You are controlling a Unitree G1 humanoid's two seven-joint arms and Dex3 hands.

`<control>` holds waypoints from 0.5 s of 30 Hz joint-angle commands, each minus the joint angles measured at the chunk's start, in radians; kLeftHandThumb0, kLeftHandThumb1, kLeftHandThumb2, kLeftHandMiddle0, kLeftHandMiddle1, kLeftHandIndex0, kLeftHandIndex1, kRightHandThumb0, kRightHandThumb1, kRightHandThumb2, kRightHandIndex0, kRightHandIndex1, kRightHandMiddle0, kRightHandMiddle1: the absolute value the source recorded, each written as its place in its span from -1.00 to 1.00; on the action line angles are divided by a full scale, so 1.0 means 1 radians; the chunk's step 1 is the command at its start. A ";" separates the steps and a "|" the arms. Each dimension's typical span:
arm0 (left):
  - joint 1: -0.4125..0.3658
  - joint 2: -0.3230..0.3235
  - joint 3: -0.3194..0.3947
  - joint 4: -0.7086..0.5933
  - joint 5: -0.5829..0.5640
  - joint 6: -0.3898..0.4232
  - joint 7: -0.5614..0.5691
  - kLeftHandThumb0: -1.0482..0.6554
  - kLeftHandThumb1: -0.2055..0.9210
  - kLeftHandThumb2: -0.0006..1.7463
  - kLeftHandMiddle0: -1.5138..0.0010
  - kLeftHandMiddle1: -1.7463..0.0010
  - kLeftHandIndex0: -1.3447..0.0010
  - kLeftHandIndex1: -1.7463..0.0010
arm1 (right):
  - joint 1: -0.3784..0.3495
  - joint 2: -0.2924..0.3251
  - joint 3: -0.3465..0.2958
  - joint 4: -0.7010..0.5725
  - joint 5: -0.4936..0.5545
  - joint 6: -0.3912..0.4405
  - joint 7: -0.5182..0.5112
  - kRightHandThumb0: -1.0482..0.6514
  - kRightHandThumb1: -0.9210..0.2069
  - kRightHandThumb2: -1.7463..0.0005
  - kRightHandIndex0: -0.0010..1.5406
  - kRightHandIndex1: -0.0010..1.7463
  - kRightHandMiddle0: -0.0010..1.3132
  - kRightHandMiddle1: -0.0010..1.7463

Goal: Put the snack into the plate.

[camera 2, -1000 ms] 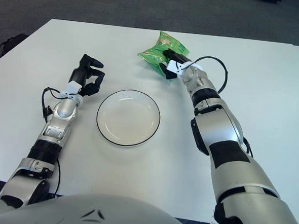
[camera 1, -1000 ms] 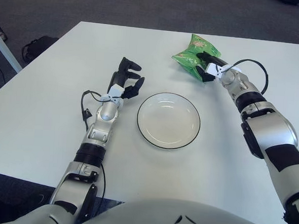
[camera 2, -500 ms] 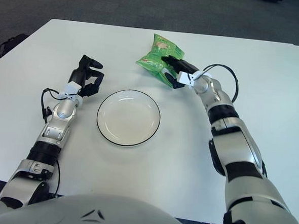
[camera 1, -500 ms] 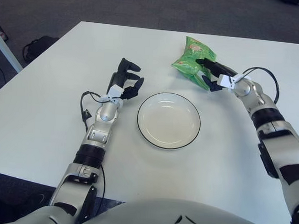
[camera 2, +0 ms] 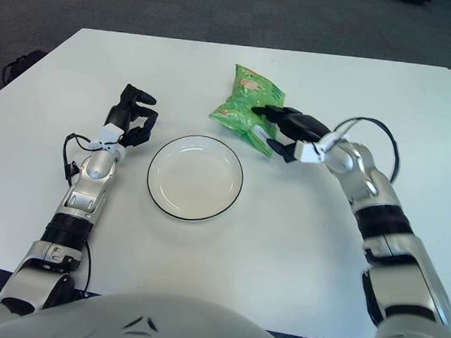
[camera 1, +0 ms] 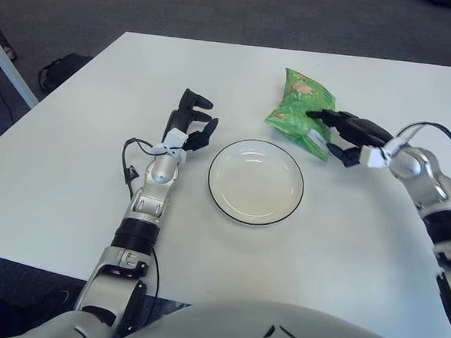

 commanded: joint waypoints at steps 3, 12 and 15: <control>0.024 -0.007 -0.002 0.053 -0.002 0.009 -0.007 -0.18 1.00 -0.41 0.46 -0.37 0.72 -1.00 | 0.075 -0.030 -0.054 -0.120 0.017 0.034 0.018 -0.78 -1.00 -0.31 -0.82 -0.75 -1.00 -0.54; 0.016 -0.015 -0.012 0.066 -0.004 0.002 -0.015 -0.18 1.00 -0.41 0.45 -0.38 0.72 -1.00 | 0.085 -0.051 -0.094 -0.191 -0.007 0.089 0.042 -0.77 -1.00 -0.27 -0.86 -0.76 -1.00 -0.59; 0.015 -0.016 -0.013 0.071 -0.005 -0.004 -0.016 -0.17 1.00 -0.41 0.44 -0.39 0.72 -1.00 | 0.083 -0.054 -0.100 -0.203 -0.020 0.104 0.036 -0.76 -1.00 -0.26 -0.85 -0.76 -1.00 -0.61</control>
